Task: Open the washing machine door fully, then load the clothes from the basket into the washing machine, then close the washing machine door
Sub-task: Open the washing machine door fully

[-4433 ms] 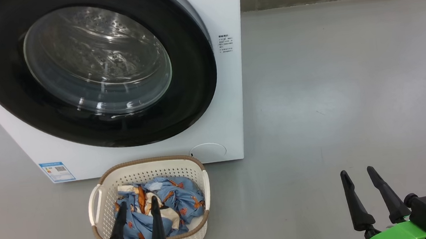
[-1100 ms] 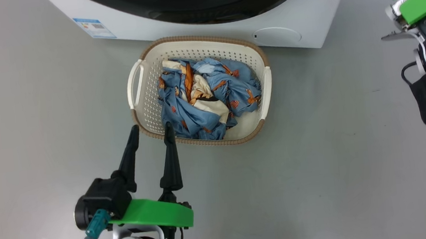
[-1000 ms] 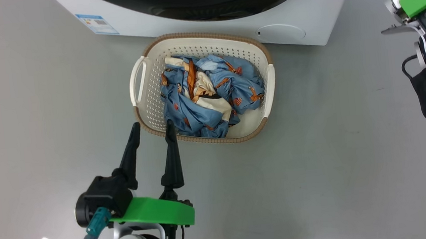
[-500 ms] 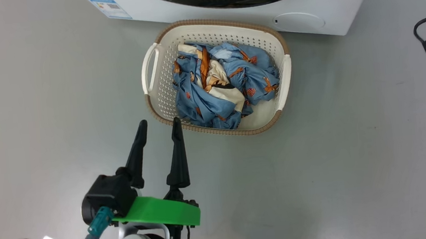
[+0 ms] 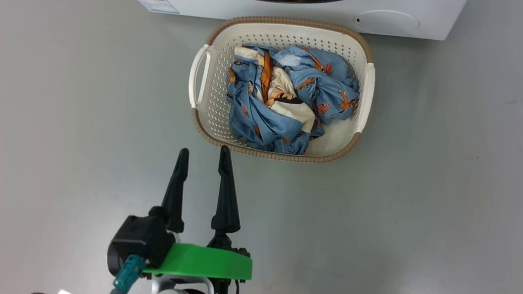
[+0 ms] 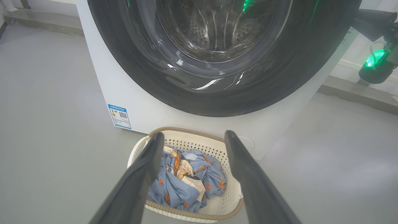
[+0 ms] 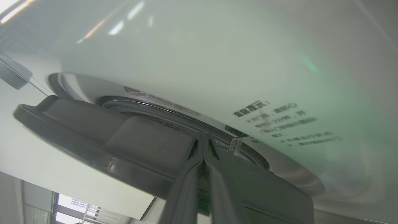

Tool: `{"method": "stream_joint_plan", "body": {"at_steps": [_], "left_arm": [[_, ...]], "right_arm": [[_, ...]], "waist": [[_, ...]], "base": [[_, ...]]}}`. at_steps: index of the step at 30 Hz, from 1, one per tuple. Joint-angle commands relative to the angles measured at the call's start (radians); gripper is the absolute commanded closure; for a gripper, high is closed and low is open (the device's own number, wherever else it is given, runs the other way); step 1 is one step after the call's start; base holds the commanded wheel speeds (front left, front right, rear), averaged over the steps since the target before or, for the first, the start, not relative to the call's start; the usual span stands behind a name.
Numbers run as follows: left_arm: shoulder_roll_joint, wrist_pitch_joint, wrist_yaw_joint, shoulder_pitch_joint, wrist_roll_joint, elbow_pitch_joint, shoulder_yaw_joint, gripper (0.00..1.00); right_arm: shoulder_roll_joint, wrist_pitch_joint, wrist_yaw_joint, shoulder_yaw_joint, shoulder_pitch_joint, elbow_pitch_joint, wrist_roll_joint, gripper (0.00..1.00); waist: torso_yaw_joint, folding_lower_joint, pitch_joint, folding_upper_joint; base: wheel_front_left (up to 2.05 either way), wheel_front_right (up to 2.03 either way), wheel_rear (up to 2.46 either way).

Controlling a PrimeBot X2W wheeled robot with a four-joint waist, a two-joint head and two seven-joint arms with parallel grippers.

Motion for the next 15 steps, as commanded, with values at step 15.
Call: {"method": "stream_joint_plan", "body": {"at_steps": [15], "left_arm": [[0.017, -0.006, 0.011, -0.004, -0.007, -0.030, 0.021, 0.00]], "right_arm": [[0.045, 0.151, 0.002, -0.043, -0.063, 0.071, 0.147, 1.00]], "waist": [[0.002, 0.0000, 0.003, 0.0000]], "base": [[0.00, 0.00, 0.00]]}}
